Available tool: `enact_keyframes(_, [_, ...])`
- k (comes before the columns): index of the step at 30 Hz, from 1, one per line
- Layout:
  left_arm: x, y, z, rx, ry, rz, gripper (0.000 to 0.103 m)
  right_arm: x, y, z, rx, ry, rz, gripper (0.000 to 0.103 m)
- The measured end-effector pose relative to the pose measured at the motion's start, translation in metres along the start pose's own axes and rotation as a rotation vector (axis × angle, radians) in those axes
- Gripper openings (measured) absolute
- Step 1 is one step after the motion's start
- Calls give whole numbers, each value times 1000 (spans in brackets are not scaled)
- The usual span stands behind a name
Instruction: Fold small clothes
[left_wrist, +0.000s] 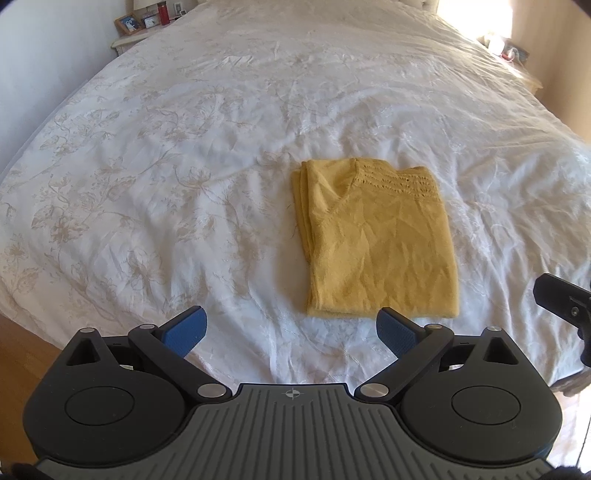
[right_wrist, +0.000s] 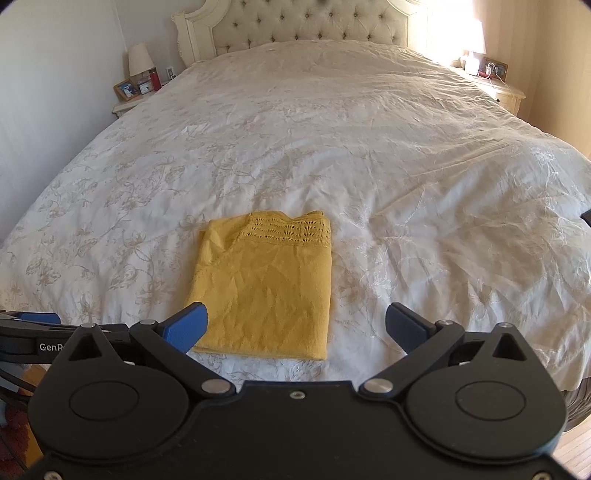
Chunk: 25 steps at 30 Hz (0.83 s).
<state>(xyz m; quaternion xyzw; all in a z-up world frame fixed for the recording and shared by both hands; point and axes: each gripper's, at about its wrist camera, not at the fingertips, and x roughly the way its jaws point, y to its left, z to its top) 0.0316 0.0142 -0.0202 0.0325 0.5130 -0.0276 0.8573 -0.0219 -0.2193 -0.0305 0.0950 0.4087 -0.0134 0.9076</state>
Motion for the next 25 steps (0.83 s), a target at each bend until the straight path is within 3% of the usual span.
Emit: enact_keyframes(25, [0, -4, -1, 20, 0, 2, 100, 1, 1, 0, 11, 6, 10, 102])
